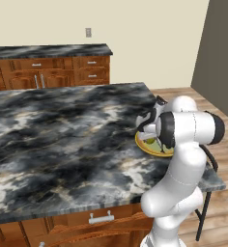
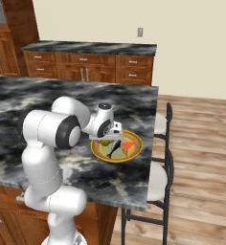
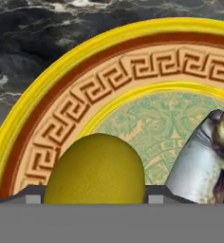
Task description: Take the cheese, fish, and lemon from the fridge and place them on the plate on the dining counter to create an appetizer plate.
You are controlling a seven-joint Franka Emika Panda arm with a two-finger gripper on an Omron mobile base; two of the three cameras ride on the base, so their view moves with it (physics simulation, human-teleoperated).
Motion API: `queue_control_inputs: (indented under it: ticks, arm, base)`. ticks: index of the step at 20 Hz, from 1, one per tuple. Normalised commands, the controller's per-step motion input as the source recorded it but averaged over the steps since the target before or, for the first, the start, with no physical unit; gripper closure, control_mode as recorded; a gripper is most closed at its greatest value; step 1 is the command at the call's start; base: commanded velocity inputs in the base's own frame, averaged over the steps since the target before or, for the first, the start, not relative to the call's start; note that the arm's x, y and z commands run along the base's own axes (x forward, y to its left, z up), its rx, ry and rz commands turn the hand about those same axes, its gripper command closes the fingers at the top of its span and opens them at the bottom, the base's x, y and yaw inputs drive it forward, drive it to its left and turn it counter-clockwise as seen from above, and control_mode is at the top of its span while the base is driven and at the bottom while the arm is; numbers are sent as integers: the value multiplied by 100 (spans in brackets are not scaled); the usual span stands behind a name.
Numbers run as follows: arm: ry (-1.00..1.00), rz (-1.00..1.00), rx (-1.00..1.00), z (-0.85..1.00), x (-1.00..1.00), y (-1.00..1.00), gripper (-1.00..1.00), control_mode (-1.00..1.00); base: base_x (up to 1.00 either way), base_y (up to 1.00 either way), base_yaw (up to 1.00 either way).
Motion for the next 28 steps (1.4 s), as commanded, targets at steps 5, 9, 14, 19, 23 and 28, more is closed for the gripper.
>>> queue_control_inputs:
  ticks: [5, 9, 14, 19, 23, 28]
  arm:
    - [-6, 0, -1, 23, -16, 0, -100, -100]
    - [-6, 0, 0, 73, -28, 4, -100, -100]
    - [0, 0, 0, 52, -5, 11, -100, -100]
    - [0, -8, 0, 94, -94, 4, -100, -100]
    - [0, -18, 0, 76, -100, 0, -100, -100]
    - [9, -21, 0, 26, -100, 0, -100, -100]
  base:
    - [0, 0, 0]
    - [0, 0, 0]
    - [0, 0, 0]
    - [0, 0, 0]
    - [0, 0, 0]
    - [0, 0, 0]
